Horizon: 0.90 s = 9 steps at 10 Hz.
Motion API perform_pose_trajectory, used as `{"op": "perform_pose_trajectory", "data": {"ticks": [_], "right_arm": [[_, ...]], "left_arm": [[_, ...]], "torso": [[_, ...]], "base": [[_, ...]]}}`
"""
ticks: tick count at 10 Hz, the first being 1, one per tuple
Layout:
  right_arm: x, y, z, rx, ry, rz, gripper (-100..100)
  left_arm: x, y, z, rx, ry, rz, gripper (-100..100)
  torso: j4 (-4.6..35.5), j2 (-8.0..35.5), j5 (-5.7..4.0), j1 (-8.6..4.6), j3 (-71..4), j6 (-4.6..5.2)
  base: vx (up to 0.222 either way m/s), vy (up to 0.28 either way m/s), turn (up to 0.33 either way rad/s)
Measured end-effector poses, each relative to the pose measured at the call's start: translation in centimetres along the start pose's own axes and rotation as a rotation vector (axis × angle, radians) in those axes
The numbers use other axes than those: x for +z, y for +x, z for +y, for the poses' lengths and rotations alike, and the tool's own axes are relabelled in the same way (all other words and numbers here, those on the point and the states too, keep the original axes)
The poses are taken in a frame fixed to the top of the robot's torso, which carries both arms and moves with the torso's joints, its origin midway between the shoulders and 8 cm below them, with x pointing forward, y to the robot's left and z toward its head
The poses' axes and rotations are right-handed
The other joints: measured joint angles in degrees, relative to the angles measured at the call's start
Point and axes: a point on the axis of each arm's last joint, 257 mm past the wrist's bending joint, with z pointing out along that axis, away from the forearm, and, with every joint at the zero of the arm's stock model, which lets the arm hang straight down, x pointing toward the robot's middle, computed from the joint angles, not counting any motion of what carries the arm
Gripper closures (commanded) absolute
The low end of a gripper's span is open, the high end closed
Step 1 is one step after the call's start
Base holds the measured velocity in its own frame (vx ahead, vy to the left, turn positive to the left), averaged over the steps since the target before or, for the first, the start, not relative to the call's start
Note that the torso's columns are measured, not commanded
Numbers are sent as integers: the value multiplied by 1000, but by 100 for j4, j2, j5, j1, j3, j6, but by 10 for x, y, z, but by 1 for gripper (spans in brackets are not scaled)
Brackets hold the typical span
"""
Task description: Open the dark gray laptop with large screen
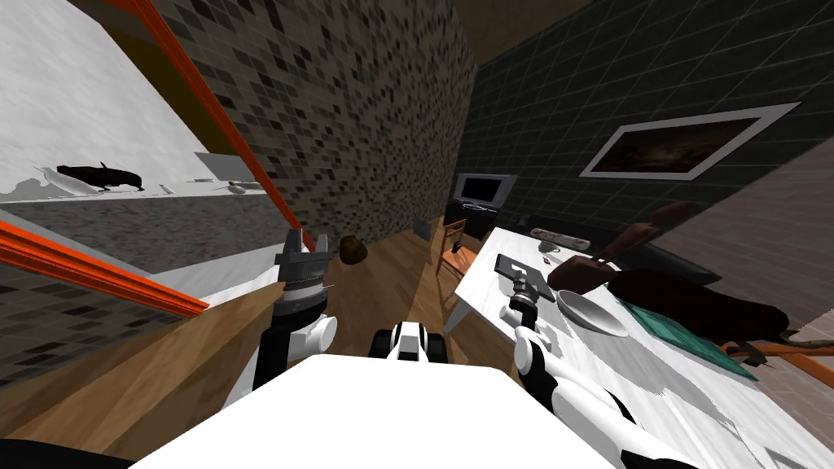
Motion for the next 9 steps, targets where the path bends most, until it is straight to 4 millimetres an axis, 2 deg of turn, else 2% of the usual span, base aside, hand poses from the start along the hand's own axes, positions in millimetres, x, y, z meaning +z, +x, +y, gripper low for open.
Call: {"op": "perform_pose_trajectory", "data": {"ticks": [2,4,6,9], "right_arm": [[2,-4,-6,-13,-24,20,-100],[5,-6,-4,-11,-60,45,-100],[5,-10,-7,-15,-87,69,-100],[6,-9,-7,5,-118,110,-100]], "left_arm": [[0,0,0,0,0,0,0],[0,0,0,0,0,0,0],[0,0,0,0,0,0,0],[0,0,0,0,0,0,0]], "torso": [[-10,-41,11,43,-22,13],[-10,-36,13,41,-23,-7],[-9,-35,8,34,-19,15],[2,4,-1,-4,3,0]], "base": [[150,118,-334],[71,81,-34],[169,159,-346],[25,41,3]]}}
